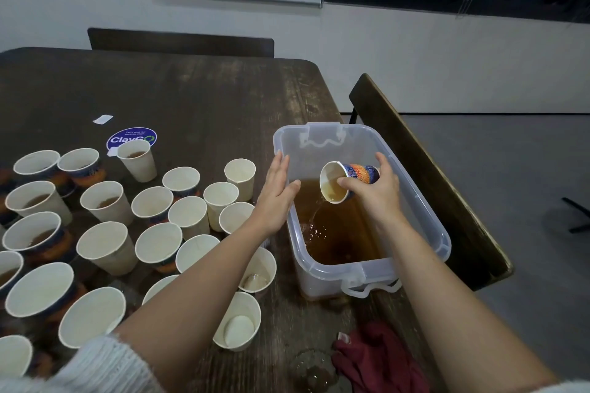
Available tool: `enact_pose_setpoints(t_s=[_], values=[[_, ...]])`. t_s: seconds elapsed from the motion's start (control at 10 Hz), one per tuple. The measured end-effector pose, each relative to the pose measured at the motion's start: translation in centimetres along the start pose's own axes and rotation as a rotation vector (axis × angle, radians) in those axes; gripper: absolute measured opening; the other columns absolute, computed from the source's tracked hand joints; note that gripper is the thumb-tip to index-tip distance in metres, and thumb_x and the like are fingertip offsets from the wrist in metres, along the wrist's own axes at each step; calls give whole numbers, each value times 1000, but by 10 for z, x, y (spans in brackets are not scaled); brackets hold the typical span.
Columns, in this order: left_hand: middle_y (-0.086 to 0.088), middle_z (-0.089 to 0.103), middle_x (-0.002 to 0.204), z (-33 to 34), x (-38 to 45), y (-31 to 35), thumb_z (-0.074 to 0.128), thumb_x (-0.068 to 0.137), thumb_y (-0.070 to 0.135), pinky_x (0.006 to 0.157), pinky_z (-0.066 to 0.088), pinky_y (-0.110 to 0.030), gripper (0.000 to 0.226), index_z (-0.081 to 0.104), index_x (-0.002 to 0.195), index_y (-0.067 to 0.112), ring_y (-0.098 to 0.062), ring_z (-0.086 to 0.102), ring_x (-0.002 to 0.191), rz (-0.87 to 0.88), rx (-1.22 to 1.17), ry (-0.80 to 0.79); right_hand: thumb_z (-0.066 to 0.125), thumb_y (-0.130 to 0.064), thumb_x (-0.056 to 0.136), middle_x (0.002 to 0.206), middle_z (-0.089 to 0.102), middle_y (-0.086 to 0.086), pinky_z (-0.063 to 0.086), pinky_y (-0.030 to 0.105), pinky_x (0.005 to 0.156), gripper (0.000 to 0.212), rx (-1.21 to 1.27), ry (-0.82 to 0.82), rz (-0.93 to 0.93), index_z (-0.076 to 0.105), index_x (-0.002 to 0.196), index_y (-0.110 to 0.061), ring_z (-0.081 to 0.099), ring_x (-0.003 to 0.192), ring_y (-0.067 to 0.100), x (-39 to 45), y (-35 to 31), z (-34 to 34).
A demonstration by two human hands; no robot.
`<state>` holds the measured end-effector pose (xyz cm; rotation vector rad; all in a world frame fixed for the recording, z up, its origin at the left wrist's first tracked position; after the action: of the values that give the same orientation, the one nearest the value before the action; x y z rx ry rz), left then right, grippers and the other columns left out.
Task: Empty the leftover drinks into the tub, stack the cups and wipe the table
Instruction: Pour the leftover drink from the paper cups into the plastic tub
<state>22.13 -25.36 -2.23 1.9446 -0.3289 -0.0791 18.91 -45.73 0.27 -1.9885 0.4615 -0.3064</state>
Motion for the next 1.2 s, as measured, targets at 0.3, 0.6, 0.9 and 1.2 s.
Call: enact_pose_setpoints(t_s=[0.3, 0.6, 0.9, 1.2], values=[[11, -7, 161, 0, -1, 0, 34, 104, 29, 122, 9, -43, 57, 5, 154, 27, -10, -2, 148, -2, -10, 0, 82, -31, 76, 150, 31, 6, 45, 40, 101, 94, -25, 30, -32, 25, 152, -29, 42, 131, 26, -2, -5, -4], [10, -6, 162, 0, 0, 0, 34, 104, 29, 120, 9, -38, 57, 5, 154, 27, -10, -1, 148, 5, -7, 6, 80, -31, 78, 152, 29, 7, 45, 39, 102, 93, -105, 36, -92, 24, 152, -26, 39, 133, 25, -4, -12, -4], [9, -6, 162, 0, 0, 1, 35, 104, 27, 121, 9, -39, 57, 6, 154, 25, -10, -1, 148, 13, -8, 6, 81, -34, 77, 151, 28, 7, 45, 37, 101, 95, -160, 45, -134, 23, 152, -27, 38, 133, 25, -3, -14, -3], [10, -6, 162, 0, 1, 0, 35, 104, 28, 121, 10, -42, 57, 6, 154, 27, -10, 0, 148, 8, -3, 6, 81, -36, 76, 152, 27, 6, 43, 34, 102, 96, -199, 59, -184, 23, 152, -25, 36, 135, 23, -5, -18, -2]])
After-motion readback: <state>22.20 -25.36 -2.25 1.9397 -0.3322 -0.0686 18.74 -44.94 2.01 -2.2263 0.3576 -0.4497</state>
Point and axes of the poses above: each hand's wrist, its own x-axis towards the middle knuckle, its own z-axis out of the palm, y = z × x, the point moved 10 cm from there along x, towards the middle knuckle
